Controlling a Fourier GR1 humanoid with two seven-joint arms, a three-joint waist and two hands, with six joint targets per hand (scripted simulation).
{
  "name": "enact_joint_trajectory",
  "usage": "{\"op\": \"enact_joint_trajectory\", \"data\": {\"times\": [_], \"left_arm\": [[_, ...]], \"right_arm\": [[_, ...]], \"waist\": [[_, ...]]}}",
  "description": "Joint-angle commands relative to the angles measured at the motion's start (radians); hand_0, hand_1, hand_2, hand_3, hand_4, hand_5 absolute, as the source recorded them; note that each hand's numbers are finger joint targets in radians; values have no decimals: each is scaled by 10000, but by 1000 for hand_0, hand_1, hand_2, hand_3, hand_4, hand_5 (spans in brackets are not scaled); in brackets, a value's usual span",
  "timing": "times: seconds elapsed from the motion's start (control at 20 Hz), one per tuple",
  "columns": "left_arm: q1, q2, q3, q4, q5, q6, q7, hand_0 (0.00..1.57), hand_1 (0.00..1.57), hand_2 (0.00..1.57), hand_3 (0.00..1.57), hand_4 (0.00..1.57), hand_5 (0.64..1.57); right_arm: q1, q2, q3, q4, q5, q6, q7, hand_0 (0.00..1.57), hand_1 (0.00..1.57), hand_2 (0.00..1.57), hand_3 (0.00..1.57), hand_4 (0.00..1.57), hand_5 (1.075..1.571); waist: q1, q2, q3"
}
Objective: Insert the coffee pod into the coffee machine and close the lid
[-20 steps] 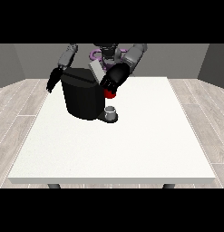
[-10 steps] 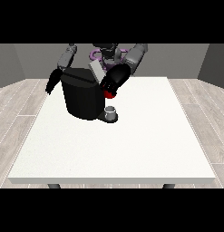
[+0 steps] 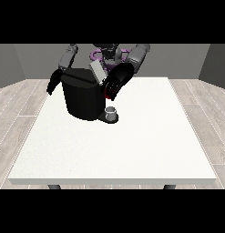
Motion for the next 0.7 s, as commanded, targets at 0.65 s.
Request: {"op": "enact_joint_trajectory", "data": {"times": [0.65], "left_arm": [[2384, -1579, -204, -215, 269, -279, 211, 0, 0, 85, 0, 0, 1571]], "right_arm": [[2036, -247, -719, 1139, -679, 451, -839, 0, 0, 0, 0, 0, 1571]], "waist": [[1664, -2754, -15]]}}
